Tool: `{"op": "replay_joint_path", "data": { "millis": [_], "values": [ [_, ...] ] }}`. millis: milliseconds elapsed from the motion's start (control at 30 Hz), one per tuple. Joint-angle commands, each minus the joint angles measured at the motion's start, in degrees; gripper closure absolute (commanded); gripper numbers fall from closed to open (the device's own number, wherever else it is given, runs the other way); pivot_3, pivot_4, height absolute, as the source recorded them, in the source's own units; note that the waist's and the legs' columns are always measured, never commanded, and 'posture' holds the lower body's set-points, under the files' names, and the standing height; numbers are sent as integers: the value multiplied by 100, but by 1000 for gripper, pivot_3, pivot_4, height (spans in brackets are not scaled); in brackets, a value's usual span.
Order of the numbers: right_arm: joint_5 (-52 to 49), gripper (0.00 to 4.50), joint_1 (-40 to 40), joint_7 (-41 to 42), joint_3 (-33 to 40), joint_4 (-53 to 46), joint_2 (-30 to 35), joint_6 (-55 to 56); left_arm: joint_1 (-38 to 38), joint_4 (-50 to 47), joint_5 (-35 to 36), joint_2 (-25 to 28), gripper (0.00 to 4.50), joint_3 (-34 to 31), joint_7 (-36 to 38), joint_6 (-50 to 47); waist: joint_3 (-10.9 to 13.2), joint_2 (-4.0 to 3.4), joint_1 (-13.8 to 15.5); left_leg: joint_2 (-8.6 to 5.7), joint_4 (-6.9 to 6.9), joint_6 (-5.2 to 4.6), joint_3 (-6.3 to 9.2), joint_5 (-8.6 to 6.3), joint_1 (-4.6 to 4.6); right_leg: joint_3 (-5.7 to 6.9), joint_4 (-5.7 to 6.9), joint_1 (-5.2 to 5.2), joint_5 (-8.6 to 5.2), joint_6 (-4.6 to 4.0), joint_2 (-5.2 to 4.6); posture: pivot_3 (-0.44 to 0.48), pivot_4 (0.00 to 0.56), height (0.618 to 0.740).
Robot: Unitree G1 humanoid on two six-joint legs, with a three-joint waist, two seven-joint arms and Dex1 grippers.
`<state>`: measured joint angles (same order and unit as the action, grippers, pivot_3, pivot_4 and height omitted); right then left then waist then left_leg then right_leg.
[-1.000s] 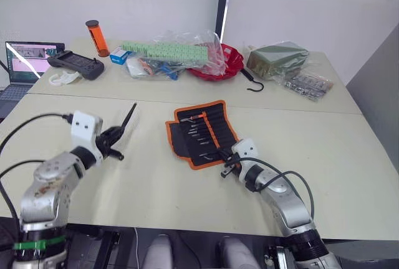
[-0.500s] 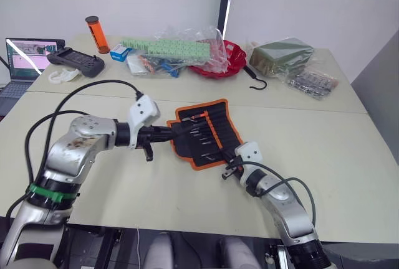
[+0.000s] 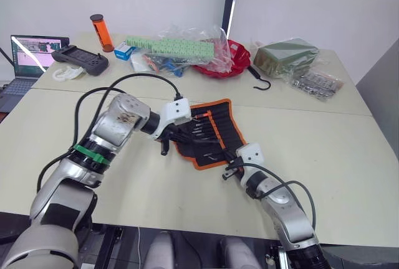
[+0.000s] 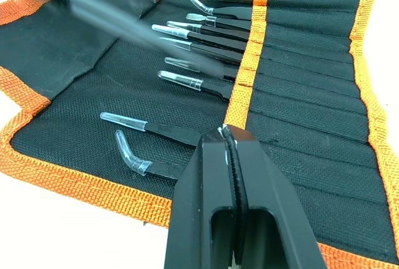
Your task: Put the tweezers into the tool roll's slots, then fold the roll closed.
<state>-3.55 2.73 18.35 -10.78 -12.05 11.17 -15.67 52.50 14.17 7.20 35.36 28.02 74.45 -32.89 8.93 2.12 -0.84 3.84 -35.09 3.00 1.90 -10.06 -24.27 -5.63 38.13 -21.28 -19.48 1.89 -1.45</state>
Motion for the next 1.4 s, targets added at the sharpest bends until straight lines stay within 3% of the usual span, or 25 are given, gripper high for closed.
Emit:
{"op": "replay_joint_path", "data": {
  "millis": [33, 400, 1400],
  "values": [
    [71, 4500, -224, -129, 86, 0, 36, -251, 200, 94, -212, -64, 4464, -3, 54, 78, 0, 0, 4, 0, 0, 0, 0, 0, 0, 0, 1, 0, 0, 0, 0, 0, 150, 738],
    [68, 4500, -344, -234, 115, -160, 36, -328, 229, 307, -597, -438, 4464, 43, -28, 77, 0, 0, 16, -3, -9, 0, 8, 0, -5, 1, 6, 2, 0, 2, 0, 0, 150, 738],
    [39, 4500, -383, -193, 11, -135, 32, -594, 336, 1913, -1242, -2181, 4464, -153, -1219, 1328, -1, -2, 39, -19, -93, -3, 27, 1, -2, 0, 74, 24, -3, 18, 0, 0, 150, 738]
  ]
}}
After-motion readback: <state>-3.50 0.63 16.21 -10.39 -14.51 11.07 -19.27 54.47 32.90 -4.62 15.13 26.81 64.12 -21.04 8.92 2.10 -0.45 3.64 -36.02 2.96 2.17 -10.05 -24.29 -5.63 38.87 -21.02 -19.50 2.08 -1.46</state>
